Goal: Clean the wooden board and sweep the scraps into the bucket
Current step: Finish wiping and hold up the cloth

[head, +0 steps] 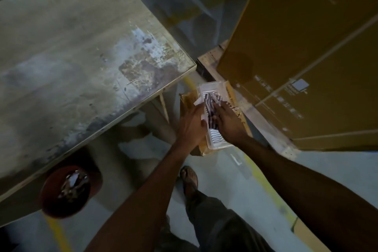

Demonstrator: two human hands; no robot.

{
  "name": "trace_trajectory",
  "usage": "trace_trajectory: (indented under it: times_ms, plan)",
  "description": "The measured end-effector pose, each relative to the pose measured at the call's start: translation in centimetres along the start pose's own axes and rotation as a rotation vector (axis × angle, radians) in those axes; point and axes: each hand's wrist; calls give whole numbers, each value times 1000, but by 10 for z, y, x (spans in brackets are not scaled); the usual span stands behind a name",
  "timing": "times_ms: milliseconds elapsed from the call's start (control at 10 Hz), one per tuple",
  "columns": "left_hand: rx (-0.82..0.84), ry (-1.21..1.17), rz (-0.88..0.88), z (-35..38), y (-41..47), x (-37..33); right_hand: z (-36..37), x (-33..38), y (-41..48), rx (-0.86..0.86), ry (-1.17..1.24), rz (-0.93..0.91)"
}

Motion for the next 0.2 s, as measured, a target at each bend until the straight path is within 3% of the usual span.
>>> trace_trajectory:
  times_ms: [100, 200]
  plan:
    - [-14, -17, -4, 8, 1, 15, 27, -14, 17, 275, -464, 5]
    - [-43, -23, -9, 5, 6, 23, 27, -14, 25, 337, -502, 25]
Point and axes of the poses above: each hand's wrist, its own y-axis towards the middle knuckle, its own z-axis out of the palm, x = y × z, and after that the axes turned 9 degrees about x, right-handed
